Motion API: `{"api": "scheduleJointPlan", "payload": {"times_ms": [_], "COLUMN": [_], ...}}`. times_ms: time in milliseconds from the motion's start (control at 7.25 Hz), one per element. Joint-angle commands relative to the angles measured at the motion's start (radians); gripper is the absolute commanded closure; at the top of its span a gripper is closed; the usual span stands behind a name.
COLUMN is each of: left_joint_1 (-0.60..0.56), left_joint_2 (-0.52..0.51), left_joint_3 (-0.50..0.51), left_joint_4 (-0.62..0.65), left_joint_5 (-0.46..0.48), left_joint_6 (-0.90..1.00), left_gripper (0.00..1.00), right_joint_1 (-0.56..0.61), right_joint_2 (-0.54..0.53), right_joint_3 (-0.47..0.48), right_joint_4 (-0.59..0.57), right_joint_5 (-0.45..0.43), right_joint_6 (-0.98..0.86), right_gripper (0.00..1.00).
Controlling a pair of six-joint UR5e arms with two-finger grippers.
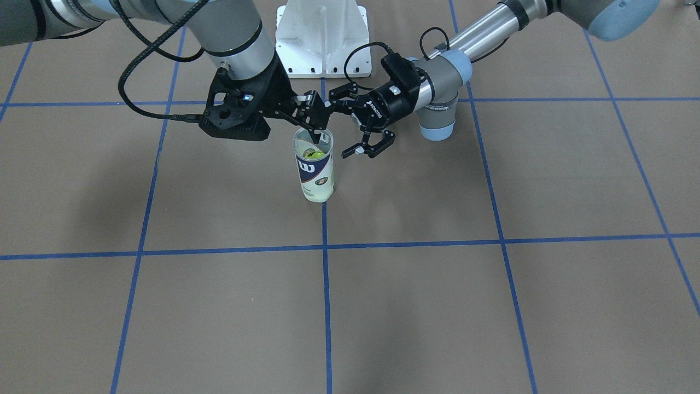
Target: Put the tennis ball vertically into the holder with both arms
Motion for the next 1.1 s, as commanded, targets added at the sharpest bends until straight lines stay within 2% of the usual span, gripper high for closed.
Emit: {"api": "scheduleJointPlan", "payload": {"times_ms": [0, 276, 414, 690, 828, 966], "left_joint_1": [-0.023, -0.092, -0.168, -0.303, -0.349, -0.42], "left_joint_2": [0.187, 0.296, 0.325, 0.33, 0.309, 0.269], "left_joint_3": [-0.179, -0.226, -0.221, -0.223, -0.23, -0.255], "left_joint_4": [-0.007, 0.005, 0.096, 0.364, 0.581, 0.779], "left_joint_5": [0.019, 0.038, 0.039, 0.027, 0.018, -0.08], "left_joint_6": [-0.007, -0.112, -0.142, -0.269, -0.291, -0.294], "left_gripper": [0.01, 0.03, 0.07, 0.13, 0.12, 0.12], "right_joint_1": [0.07, 0.183, 0.237, 0.338, 0.377, 0.408], "right_joint_2": [-0.12, -0.238, -0.307, -0.398, -0.427, -0.435], "right_joint_3": [0.067, 0.075, 0.072, 0.052, 0.031, 0.005], "right_joint_4": [0.0, 0.002, 0.003, 0.003, 0.003, 0.008], "right_joint_5": [0.005, 0.038, 0.036, 0.025, 0.023, 0.023], "right_joint_6": [-0.084, -0.282, -0.407, -0.625, -0.717, -0.762], "right_gripper": [0.02, 0.02, 0.02, 0.01, 0.01, 0.01]}}
